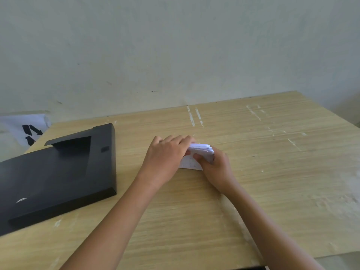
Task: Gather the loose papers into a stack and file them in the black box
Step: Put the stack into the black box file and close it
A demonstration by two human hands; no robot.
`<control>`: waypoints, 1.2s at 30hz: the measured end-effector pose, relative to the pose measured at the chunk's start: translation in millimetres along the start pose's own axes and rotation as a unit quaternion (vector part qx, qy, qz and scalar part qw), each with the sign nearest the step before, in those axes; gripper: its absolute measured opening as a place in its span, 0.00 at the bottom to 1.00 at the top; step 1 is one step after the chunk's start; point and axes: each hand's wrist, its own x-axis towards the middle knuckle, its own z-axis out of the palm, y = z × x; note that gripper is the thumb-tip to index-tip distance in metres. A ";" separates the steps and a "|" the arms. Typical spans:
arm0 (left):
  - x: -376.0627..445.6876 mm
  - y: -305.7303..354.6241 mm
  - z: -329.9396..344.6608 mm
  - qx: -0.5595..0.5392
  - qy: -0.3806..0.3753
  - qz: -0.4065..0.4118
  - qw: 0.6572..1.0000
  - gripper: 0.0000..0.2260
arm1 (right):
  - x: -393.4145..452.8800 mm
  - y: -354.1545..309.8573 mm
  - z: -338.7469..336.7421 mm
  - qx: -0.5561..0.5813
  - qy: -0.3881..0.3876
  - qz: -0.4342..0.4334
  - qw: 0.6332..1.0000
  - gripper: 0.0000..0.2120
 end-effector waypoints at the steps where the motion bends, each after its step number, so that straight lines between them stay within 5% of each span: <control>1: 0.2 -0.8 -3.2 0.001 -0.002 -0.001 1.000 0.13 | 0.8 -3.7 -0.3 0.004 -0.001 0.002 1.000 0.09; 6: -9.9 -28.2 -29.2 -0.179 -0.013 -0.164 0.970 0.06 | 19.1 -34.9 5.5 0.027 0.020 0.004 0.999 0.12; 10: -35.6 -63.1 -41.5 -0.395 0.051 -0.324 0.858 0.05 | 33.4 -66.1 38.5 0.165 -0.060 0.099 0.980 0.24; 14: -69.1 -101.6 -50.1 -0.444 0.131 -0.435 0.773 0.08 | 32.6 -94.2 98.0 0.212 -0.179 0.134 0.951 0.18; 24: -136.7 -202.0 -64.1 -0.398 0.112 -0.519 0.748 0.11 | 39.2 -133.2 214.8 0.075 -0.217 0.057 0.972 0.10; 29: -147.9 -256.9 -42.3 -0.331 0.131 -0.603 0.714 0.12 | 29.8 -100.0 237.5 -0.128 -0.216 -0.078 0.965 0.21; 36: -163.3 -295.8 -6.7 -0.228 0.027 -0.648 0.727 0.15 | 26.4 -73.9 248.9 -0.047 -0.253 0.027 0.966 0.28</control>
